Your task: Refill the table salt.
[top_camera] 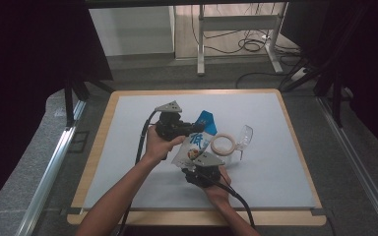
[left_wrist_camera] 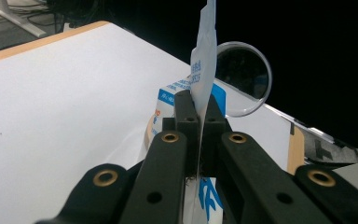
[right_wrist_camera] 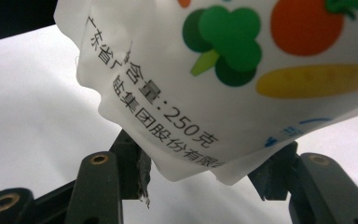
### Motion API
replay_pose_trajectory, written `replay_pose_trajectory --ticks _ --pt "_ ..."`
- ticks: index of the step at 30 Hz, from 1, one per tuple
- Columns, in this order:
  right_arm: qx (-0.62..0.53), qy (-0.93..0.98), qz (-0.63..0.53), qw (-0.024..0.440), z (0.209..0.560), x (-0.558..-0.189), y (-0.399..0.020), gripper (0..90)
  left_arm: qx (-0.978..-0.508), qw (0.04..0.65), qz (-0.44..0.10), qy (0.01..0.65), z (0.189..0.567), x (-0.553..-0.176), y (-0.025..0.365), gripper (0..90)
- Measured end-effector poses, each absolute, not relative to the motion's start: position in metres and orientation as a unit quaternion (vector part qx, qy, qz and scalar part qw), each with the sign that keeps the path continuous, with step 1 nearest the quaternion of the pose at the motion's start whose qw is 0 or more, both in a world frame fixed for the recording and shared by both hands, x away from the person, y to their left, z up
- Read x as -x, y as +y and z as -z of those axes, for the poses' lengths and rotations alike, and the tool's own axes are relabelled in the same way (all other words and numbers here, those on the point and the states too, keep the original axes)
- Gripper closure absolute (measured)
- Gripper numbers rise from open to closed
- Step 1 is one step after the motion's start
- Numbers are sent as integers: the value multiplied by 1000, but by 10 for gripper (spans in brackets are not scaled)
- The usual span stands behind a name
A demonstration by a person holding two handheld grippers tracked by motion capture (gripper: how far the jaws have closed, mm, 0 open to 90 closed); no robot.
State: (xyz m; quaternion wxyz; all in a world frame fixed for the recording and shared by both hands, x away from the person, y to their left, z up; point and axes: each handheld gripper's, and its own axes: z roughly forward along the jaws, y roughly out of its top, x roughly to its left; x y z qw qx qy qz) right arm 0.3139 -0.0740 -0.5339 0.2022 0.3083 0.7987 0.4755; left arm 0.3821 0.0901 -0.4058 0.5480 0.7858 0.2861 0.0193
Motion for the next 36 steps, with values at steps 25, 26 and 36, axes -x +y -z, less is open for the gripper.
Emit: replay_pose_trajectory --ticks 25,26,36 --pt "-323 791 -492 167 534 -312 -87 481 -805 528 -20 268 409 -397 77 900" --pt "-323 791 -492 166 534 -312 -87 481 -806 528 -20 267 410 -398 76 900" --pt "-335 786 -494 161 529 -306 -84 478 -812 519 -10 266 414 -405 67 900"
